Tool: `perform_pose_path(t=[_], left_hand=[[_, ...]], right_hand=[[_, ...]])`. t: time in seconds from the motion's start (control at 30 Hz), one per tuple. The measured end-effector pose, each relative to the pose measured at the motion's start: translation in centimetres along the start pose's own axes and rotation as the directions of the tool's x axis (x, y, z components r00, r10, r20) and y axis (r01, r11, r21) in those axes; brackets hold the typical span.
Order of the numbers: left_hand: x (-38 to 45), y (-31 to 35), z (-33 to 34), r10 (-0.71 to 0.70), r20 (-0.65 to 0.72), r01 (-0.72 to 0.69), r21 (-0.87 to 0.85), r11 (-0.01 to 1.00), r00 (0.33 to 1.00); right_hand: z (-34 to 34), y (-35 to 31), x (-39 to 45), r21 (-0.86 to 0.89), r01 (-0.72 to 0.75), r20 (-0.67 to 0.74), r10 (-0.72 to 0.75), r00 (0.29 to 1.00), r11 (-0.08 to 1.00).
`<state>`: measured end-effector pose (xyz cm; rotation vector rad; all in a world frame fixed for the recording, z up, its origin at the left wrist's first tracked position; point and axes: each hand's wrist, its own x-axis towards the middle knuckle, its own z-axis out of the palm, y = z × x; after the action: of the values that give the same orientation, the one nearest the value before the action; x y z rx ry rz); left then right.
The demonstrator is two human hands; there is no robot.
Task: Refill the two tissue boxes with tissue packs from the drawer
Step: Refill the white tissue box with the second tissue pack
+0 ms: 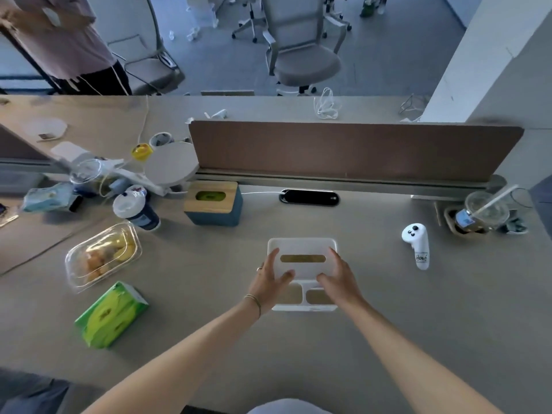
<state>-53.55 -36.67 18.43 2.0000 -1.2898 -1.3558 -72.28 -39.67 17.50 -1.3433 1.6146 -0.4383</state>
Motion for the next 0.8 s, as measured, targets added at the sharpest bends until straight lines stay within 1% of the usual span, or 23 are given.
perform_pose_path(t=[0.2, 0.27, 0.3, 0.33, 0.37, 0.4, 0.43, 0.47, 0.5, 0.53, 0.6, 0.63, 0.7, 0.8], left_hand=[[-0.8, -1.9, -0.5, 0.0, -0.024, -0.001, -0.01, 1.0, 1.0], [-1.2, -2.0, -0.7, 0.037, -0.035, -0.036, 0.031, 0.999, 0.999], [-1.5, -2.1, -0.9, 0.098, -0.078, -0.091, 0.096, 0.991, 0.992], [-1.9, -2.2, -1.1, 0.195, -0.131, -0.169, 0.186, 0.968, 0.972], [-2.2, -2.5, -1.3, 0.306, -0.154, -0.254, 0.286, 0.924, 0.939], [-2.5, -2.8, -1.4, 0.395, -0.121, -0.325, 0.38, 0.866, 0.91], [-2.7, -3.1, -1.4, 0.445, -0.045, -0.376, 0.464, 0.802, 0.894], [-2.9, -3.4, -1.3, 0.46, 0.052, -0.416, 0.527, 0.741, 0.886], [-3.0, -3.7, -1.1, 0.45, 0.15, -0.449, 0.571, 0.687, 0.88], [-3.0, -3.9, -0.9, 0.427, 0.228, -0.473, 0.595, 0.65, 0.875], [-2.8, -4.0, -0.4, 0.34, 0.325, -0.469, 0.657, 0.59, 0.883], [-2.5, -4.1, -0.1, 0.29, 0.352, -0.456, 0.702, 0.547, 0.89], [-2.0, -4.1, 0.3, 0.239, 0.364, -0.436, 0.759, 0.483, 0.9], [-1.2, -4.2, 0.5, 0.251, 0.352, -0.43, 0.781, 0.452, 0.902]], right_hand=[[2.5, 1.0, -0.3, -0.051, -0.018, 0.0, 0.018, 1.0, 0.999], [2.6, 1.0, -0.4, -0.084, -0.006, -0.025, 0.004, 1.0, 0.996], [2.4, 1.1, -0.7, -0.135, 0.016, -0.062, -0.025, 0.998, 0.991], [2.1, 1.3, -1.0, -0.22, 0.077, -0.113, -0.104, 0.988, 0.972], [1.9, 1.6, -1.4, -0.336, 0.179, -0.141, -0.238, 0.961, 0.925], [1.8, 2.0, -1.8, -0.446, 0.288, -0.124, -0.377, 0.918, 0.848], [1.9, 2.3, -2.3, -0.522, 0.369, -0.07, -0.469, 0.88, 0.769], [2.1, 2.8, -2.7, -0.571, 0.415, 0.004, -0.503, 0.864, 0.708], [2.3, 3.3, -3.1, -0.607, 0.439, 0.078, -0.5, 0.863, 0.662], [2.5, 3.7, -3.3, -0.64, 0.438, 0.145, -0.461, 0.875, 0.631], [2.9, 4.2, -3.5, -0.695, 0.435, 0.244, -0.381, 0.892, 0.572], [3.1, 4.4, -3.4, -0.711, 0.448, 0.28, -0.366, 0.888, 0.542], [3.4, 4.7, -3.2, -0.73, 0.477, 0.345, -0.339, 0.875, 0.49], [3.5, 4.8, -2.7, -0.747, 0.496, 0.368, -0.346, 0.863, 0.443]])
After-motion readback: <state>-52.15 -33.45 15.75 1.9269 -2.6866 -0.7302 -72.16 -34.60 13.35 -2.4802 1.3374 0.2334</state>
